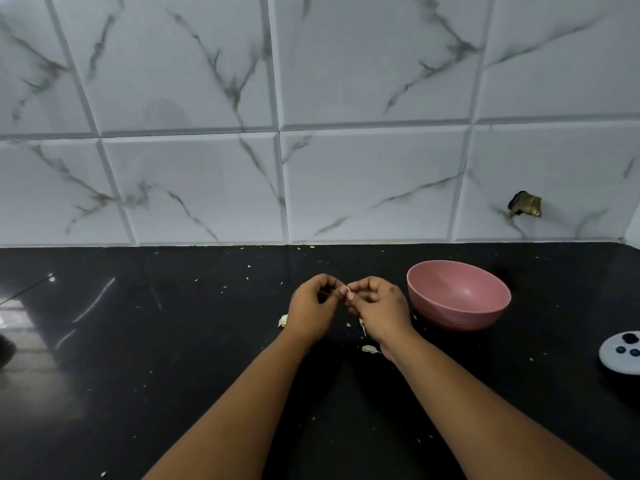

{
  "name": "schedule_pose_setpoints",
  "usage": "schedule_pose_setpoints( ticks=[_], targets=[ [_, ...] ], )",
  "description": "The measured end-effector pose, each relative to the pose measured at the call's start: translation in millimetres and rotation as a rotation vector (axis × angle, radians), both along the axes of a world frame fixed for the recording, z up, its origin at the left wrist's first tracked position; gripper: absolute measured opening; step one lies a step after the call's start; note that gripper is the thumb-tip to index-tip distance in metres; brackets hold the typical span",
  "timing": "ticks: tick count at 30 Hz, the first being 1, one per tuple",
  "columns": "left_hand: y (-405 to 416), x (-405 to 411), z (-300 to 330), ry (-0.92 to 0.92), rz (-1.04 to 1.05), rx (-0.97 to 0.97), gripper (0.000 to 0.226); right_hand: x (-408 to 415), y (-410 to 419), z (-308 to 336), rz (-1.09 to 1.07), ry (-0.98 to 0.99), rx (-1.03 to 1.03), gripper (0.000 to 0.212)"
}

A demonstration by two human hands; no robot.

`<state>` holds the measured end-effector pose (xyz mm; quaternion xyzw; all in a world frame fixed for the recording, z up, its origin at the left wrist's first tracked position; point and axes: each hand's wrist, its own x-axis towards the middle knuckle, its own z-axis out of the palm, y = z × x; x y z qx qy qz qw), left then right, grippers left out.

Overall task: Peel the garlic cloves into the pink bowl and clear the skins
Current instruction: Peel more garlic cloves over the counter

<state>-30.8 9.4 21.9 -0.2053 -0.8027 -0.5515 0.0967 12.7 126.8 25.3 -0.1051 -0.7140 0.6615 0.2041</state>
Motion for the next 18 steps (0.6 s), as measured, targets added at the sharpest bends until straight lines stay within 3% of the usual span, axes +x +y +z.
schedule_pose_setpoints(
  ticks=[8, 18],
  targets=[
    [0.6, -2.5, -3.4, 0.006, 0.039, -0.076, 0.008, -1.8, 4.9, -3.1, -0.024, -0.006, 0.227, 0.007],
    [2.1, -3.1, -5.3, 0.043, 0.072, -0.141, 0.009, -3.3, 4.2, -0.4, 0.023, -0.005, 0.250, 0.005]
  ],
)
